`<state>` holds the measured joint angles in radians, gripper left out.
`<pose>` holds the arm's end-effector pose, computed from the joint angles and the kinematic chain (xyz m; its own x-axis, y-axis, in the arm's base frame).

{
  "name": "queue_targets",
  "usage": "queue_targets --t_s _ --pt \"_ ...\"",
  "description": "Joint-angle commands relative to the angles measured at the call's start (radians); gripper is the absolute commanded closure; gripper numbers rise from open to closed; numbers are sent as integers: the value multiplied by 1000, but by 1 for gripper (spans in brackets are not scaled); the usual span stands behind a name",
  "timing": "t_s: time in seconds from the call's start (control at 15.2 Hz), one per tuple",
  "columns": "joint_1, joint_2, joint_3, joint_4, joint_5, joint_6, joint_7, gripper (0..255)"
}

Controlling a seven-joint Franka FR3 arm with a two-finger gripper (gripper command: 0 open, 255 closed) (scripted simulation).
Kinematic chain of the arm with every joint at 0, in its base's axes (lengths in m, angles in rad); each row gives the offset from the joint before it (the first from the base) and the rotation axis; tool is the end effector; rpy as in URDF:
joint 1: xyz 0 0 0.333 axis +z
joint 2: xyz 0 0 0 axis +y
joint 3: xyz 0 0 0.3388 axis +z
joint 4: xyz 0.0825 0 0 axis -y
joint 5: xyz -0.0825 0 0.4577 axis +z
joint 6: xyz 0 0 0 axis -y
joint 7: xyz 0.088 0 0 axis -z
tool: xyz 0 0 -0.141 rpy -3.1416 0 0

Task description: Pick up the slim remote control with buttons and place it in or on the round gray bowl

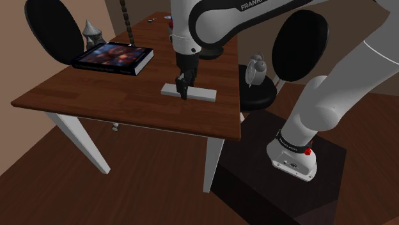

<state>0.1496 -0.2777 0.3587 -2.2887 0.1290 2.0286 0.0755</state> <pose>0.4553 0.2677 0.4119 0.9347 0.3554 0.0015 0.3553 -0.9345 -0.0196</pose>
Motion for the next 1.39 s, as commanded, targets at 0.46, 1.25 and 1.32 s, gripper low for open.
queue_targets --t_s 0.46,1.25,1.32 --pt "-2 -23 -10 72 1 -98 -1 255" --pt "-6 -38 -23 221 -4 -260 2 255" --pt "-7 -37 -24 234 -5 -273 2 255"
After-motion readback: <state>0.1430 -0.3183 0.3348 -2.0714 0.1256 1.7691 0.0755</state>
